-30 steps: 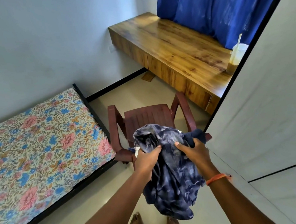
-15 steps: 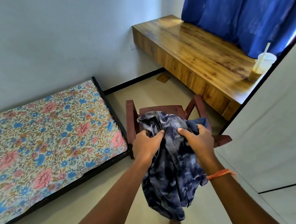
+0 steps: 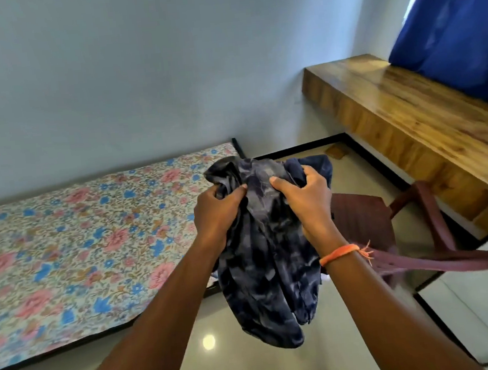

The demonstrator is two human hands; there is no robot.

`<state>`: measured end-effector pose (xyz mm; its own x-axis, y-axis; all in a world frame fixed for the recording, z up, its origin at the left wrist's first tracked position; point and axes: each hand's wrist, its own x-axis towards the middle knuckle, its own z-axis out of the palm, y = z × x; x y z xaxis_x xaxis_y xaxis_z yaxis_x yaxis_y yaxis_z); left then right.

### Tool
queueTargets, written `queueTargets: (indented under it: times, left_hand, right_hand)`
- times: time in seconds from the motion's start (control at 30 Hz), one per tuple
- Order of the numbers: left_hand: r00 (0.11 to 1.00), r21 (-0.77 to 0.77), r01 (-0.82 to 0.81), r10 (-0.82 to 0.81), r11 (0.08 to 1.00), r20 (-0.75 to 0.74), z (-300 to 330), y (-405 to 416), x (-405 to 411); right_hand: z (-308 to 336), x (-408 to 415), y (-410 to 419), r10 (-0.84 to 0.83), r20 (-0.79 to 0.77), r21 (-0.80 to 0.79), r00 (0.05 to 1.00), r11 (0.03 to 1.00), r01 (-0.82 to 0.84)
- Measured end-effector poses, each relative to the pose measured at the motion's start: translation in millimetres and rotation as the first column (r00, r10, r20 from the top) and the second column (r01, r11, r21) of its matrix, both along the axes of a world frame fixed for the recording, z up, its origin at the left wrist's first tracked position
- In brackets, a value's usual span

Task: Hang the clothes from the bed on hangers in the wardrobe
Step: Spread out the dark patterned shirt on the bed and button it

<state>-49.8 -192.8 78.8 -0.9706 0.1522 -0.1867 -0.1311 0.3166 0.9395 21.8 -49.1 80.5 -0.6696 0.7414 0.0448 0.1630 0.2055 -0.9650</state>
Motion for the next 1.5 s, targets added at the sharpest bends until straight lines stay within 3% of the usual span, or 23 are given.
queueTargets:
  times: [0.33,0.63,0.83,1.27,1.5]
  left_hand:
    - [0.972,-0.146,-0.236,0.232,0.961,-0.041,-14,-159,-115]
    - [0.894,-0.188,-0.412,0.436,0.892,0.108,-46,-261,-261]
    - [0.851,-0.228,-0.479,0.512,0.848,0.114,-44,-323,-368]
    - [0.887,-0.319,-0.428,0.461,0.846,0.034,-70,-498,-601]
    - [0.937,-0.458,-0.294,0.347,0.839,0.034,-136,-623,-740]
  right_hand:
    - [-42,-155,-151,0.319,-0.001,-0.268,0.948,0.913,-0.308]
    - [-90,-337,-257,0.517,0.099,-0.324,0.851,0.825,-0.463]
    - [-89,-460,-318,0.614,0.109,-0.369,0.782,0.756,-0.541]
    - [-104,-694,-484,0.660,0.051,-0.373,0.749,0.709,-0.599]
    - [-168,-822,-598,0.703,0.093,-0.419,0.705,0.670,-0.613]
